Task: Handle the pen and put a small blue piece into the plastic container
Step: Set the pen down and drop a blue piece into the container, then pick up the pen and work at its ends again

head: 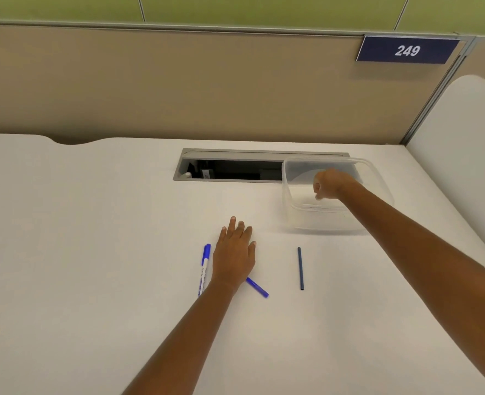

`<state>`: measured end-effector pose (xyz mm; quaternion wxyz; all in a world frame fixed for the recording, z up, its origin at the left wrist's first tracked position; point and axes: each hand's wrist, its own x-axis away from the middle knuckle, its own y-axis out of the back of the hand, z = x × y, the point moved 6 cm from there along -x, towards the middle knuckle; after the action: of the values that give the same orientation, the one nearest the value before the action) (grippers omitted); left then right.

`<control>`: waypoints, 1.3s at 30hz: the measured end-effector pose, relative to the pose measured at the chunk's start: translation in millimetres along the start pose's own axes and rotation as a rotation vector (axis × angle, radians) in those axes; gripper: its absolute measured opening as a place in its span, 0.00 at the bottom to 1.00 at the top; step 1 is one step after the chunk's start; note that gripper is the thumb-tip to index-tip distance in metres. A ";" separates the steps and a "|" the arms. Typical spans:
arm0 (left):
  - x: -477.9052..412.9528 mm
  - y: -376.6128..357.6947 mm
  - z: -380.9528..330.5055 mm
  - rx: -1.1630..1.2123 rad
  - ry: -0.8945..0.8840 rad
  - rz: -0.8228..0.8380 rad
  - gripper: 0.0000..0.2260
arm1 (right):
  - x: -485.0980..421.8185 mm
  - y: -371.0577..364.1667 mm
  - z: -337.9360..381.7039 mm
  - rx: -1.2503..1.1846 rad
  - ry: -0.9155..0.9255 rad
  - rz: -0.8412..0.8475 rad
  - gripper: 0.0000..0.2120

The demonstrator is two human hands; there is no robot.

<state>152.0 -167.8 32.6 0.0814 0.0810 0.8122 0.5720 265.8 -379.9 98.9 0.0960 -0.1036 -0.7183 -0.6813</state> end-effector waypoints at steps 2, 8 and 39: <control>3.5 10.3 2.3 0.035 -0.013 -0.077 0.20 | 13.1 19.4 1.4 -0.081 0.012 -0.159 0.11; 29.6 42.8 33.6 0.195 0.033 -0.255 0.19 | 87.8 45.6 25.9 -0.365 0.106 -0.564 0.10; 111.7 17.4 111.0 -0.042 0.162 -0.025 0.22 | 194.9 -130.8 235.5 -0.596 0.054 -0.266 0.26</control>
<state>69.0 -35.3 7.8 0.0241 0.0224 0.8050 0.5924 42.9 -147.7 15.3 -0.0091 -0.0144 -0.4916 -0.8707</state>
